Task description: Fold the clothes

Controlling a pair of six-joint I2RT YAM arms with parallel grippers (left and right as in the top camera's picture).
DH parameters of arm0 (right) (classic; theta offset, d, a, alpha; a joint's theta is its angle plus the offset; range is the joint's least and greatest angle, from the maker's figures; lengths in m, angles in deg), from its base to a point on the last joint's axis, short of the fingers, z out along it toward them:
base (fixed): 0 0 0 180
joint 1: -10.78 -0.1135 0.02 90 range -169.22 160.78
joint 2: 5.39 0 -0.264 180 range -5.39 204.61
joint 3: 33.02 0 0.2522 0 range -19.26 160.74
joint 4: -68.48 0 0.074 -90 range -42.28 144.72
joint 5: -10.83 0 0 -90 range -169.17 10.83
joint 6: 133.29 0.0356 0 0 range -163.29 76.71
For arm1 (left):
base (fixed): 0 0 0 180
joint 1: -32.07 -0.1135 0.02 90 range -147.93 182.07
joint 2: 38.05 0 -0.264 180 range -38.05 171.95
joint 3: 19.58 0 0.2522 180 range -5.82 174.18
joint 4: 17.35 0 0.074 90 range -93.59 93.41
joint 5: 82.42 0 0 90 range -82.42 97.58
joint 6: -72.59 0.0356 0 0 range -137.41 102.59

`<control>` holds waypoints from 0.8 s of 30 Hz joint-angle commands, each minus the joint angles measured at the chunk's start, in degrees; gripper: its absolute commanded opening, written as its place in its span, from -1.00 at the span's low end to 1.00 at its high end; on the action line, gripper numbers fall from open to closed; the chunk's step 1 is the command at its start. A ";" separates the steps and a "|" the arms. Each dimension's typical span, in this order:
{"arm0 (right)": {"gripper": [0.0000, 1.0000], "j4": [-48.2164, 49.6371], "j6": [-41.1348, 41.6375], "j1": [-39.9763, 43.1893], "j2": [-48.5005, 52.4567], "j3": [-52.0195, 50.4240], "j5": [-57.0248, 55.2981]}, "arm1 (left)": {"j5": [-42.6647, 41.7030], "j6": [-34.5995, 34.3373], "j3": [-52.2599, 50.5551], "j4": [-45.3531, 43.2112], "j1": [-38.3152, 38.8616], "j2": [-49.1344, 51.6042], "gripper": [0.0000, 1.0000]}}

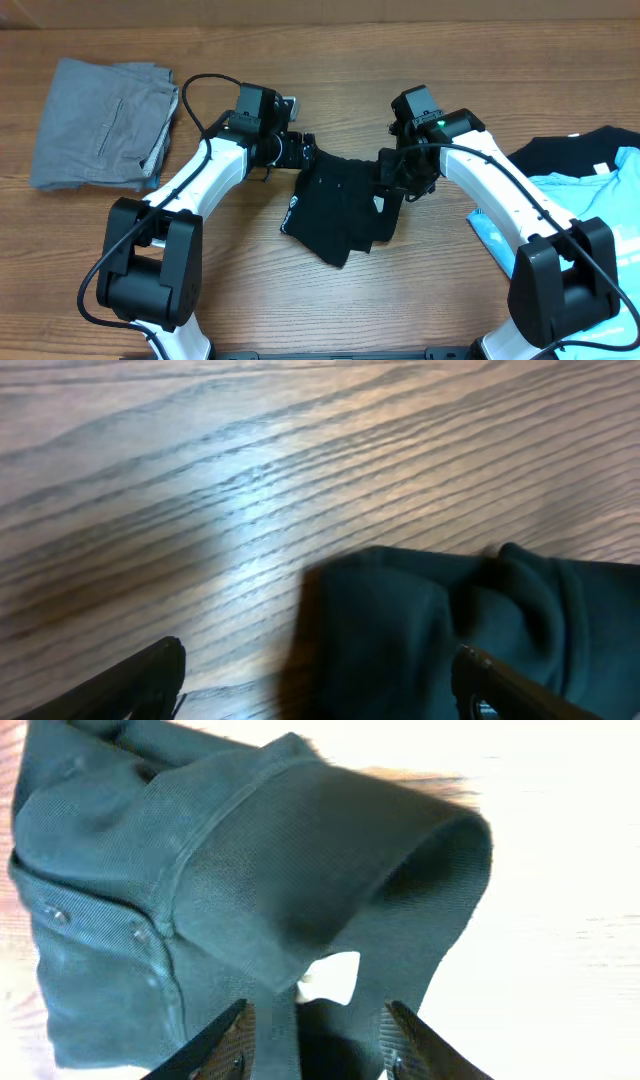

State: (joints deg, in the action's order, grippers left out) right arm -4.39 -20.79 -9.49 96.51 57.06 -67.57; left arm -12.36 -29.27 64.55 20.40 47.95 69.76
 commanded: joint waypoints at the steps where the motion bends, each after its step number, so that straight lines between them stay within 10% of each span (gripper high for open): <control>1: -0.37 0.66 -0.24 0.31 0.04 0.07 1.18 | -4.87 -0.55 -0.42 -0.37 0.22 1.36 0.62; 12: -0.85 6.93 -8.15 -3.04 1.07 -3.02 14.38 | -10.14 -0.35 -0.50 1.79 -0.15 10.88 -0.48; 24: -0.86 21.62 3.28 -4.33 1.66 -17.70 12.79 | -16.44 0.55 6.21 11.72 -10.10 4.39 0.36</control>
State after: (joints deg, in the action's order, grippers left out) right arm 16.85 -19.55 -13.97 98.15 39.77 -54.87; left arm -26.52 -29.42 67.91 29.01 40.67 78.22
